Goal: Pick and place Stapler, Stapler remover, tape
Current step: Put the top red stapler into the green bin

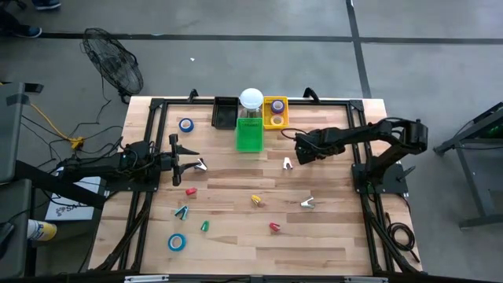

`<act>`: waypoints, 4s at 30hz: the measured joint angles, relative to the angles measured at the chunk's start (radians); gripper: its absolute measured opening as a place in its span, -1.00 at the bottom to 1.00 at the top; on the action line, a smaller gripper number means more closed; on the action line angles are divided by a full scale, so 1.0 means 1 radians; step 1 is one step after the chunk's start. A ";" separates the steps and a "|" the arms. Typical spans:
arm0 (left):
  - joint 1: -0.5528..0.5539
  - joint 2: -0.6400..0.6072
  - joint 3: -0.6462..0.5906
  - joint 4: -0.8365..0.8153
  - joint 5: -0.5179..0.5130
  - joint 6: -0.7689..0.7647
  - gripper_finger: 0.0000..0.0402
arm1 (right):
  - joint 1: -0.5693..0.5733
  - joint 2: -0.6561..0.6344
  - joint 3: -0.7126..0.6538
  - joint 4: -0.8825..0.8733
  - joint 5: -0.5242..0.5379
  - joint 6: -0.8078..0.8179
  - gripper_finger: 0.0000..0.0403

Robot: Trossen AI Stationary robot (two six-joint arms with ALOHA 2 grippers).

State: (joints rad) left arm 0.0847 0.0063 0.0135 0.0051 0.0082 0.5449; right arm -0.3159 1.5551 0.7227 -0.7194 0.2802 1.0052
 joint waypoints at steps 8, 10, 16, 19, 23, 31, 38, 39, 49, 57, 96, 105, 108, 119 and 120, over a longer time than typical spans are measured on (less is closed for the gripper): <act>0.000 0.000 0.000 0.000 0.000 0.000 -0.23 | -0.005 0.001 0.000 0.002 -0.001 -0.025 -0.42; 0.000 0.000 0.000 0.000 0.000 0.000 -0.23 | -0.005 0.001 0.000 0.002 -0.001 -0.035 -0.48; 0.000 0.000 0.000 0.000 0.000 0.000 -0.23 | -0.004 0.001 0.000 0.003 -0.001 -0.038 -0.57; 0.000 0.000 0.000 0.000 0.000 0.000 -0.23 | 0.011 0.001 -0.001 0.021 0.005 -0.038 -0.55; 0.000 0.000 0.000 0.000 0.000 0.000 -0.23 | 0.022 -0.006 -0.002 0.013 0.021 -0.024 -0.44; 0.000 0.000 0.000 0.000 0.000 0.000 -0.23 | 0.022 -0.010 -0.003 0.078 0.034 0.008 -0.10; 0.000 0.000 0.000 0.000 0.000 0.000 -0.23 | 0.022 -0.010 -0.003 0.050 0.033 0.041 -0.03; 0.000 0.000 0.000 0.000 0.000 0.000 -0.23 | 0.022 -0.010 -0.003 0.049 0.041 0.045 -0.04; 0.000 0.000 0.000 0.000 0.000 0.000 -0.23 | 0.015 -0.008 -0.002 0.086 0.072 0.065 -0.11; 0.000 0.000 0.000 0.000 0.000 0.000 -0.23 | 0.015 0.032 0.002 0.117 0.061 0.066 -0.10; 0.000 0.000 0.000 0.000 0.000 0.000 -0.23 | 0.064 -0.054 0.000 0.122 -0.014 -0.388 -0.76; 0.000 0.000 0.000 0.000 0.000 0.000 -0.23 | 0.088 -0.070 0.001 0.314 -0.069 -0.583 -0.76; 0.000 0.000 0.000 0.000 0.000 0.000 -0.23 | 0.088 -0.068 0.017 0.360 -0.082 -0.626 -0.76; 0.000 0.000 0.000 0.000 0.000 0.000 -0.23 | 0.088 0.042 0.227 0.366 -0.085 -0.876 -0.76; 0.000 0.000 0.000 0.000 0.000 0.000 -0.23 | 0.088 0.062 0.252 0.367 -0.087 -0.905 -0.76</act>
State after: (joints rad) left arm 0.0845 0.0063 0.0135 0.0051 0.0082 0.5449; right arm -0.2279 1.6172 0.9743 -0.3523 0.1929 0.1002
